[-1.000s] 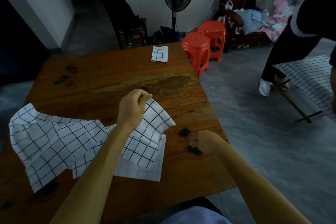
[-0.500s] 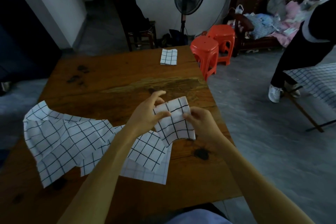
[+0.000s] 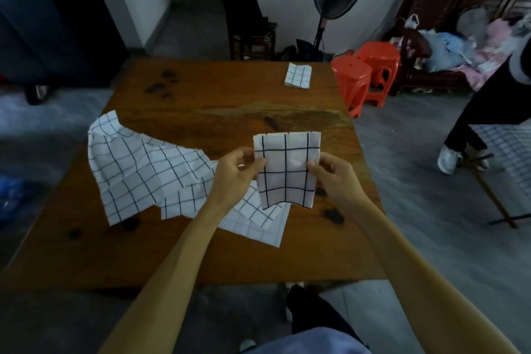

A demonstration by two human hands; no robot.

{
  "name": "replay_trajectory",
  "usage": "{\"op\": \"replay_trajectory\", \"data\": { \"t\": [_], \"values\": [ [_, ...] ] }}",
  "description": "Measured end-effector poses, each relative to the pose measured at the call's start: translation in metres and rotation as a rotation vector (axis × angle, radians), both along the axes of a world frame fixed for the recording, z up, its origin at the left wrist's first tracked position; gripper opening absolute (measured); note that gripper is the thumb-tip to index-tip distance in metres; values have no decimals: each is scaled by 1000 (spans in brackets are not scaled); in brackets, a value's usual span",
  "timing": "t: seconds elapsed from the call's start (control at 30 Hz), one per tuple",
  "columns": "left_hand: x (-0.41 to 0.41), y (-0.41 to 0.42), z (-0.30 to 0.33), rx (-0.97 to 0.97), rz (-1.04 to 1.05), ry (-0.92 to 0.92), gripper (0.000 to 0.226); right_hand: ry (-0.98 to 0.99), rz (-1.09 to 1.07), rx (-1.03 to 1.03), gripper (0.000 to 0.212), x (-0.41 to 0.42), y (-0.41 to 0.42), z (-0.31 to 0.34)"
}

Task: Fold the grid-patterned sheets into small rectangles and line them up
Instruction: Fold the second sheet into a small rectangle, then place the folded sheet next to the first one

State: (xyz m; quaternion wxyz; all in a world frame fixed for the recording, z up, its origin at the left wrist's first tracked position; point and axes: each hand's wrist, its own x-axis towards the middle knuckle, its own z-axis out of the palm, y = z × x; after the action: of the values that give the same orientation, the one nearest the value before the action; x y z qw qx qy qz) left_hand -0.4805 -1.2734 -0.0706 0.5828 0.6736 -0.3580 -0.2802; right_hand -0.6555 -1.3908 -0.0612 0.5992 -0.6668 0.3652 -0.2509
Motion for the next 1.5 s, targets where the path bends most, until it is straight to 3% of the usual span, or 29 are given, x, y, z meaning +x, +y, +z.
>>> {"op": "replay_trajectory", "data": {
  "t": [0.17,0.37,0.63,0.9,1.27,1.5],
  "values": [
    [-19,26,-10,-17,24,15,11,28,-65,-16,15,-14,35,-10],
    [-44,34,-16,44,-61,52,13,-38,-180,151,15,-36,46,-9],
    [-103,-8,-18,54,-29,-28,16,72,-232,-42,16,-100,27,-12],
    [-213,-71,-22,69,-202,12,17,30,-348,4,20,-213,-25,-17],
    [-429,-203,-11,107,-223,-22,17,-68,-446,58,28,-433,-133,-18],
    [-482,-267,11,72,-222,-89,12,-88,-437,8,39,-479,-198,-9]
  ]
}}
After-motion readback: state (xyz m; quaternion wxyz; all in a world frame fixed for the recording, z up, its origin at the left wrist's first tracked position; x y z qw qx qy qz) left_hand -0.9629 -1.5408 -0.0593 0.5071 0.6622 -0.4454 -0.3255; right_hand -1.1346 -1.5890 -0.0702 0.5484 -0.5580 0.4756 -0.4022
